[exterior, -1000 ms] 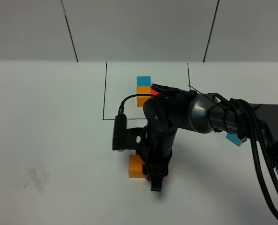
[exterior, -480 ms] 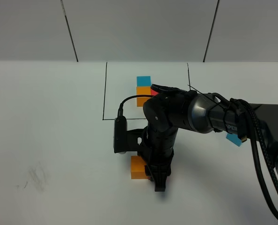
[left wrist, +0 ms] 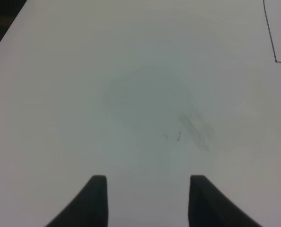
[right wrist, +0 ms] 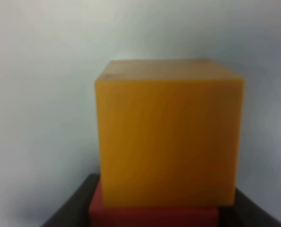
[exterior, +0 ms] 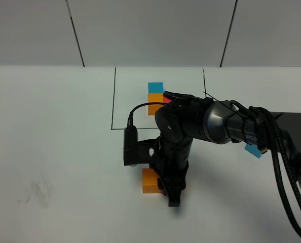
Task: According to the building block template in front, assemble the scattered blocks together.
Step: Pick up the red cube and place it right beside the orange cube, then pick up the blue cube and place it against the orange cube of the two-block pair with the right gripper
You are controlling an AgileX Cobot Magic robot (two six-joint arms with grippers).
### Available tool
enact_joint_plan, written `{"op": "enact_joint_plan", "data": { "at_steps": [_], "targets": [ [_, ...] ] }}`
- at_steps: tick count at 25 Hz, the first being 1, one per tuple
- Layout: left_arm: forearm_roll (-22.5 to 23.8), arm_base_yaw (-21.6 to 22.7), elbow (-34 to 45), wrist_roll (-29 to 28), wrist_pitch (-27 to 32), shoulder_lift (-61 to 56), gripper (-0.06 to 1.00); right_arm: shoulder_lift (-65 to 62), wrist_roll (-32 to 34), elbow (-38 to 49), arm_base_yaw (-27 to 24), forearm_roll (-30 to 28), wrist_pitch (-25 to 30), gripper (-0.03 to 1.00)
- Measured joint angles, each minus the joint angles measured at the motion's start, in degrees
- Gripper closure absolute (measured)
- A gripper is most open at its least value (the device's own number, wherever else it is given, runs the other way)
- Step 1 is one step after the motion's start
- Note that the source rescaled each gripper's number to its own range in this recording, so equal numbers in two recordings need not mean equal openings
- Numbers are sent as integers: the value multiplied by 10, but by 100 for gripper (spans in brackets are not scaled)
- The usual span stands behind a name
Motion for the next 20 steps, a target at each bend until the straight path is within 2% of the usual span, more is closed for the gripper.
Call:
{"op": "enact_joint_plan", "data": {
  "at_steps": [2, 4, 5, 10, 12, 14, 20],
  "targets": [
    [0, 0, 0, 0, 0, 0, 94, 0, 0, 0, 0, 0, 0, 95],
    [0, 0, 0, 0, 0, 0, 94, 0, 5, 0, 0, 0, 0, 90],
    [0, 0, 0, 0, 0, 0, 94, 0, 10, 0, 0, -3, 2, 84],
    [0, 0, 0, 0, 0, 0, 94, -19, 53, 0, 0, -14, 13, 38],
    [0, 0, 0, 0, 0, 0, 94, -37, 107, 0, 0, -28, 32, 25],
    [0, 0, 0, 0, 0, 0, 94, -59, 177, 0, -2, -41, 56, 18],
    [0, 0, 0, 0, 0, 0, 94, -154, 423, 40, -15, -98, 86, 17]
  ]
}}
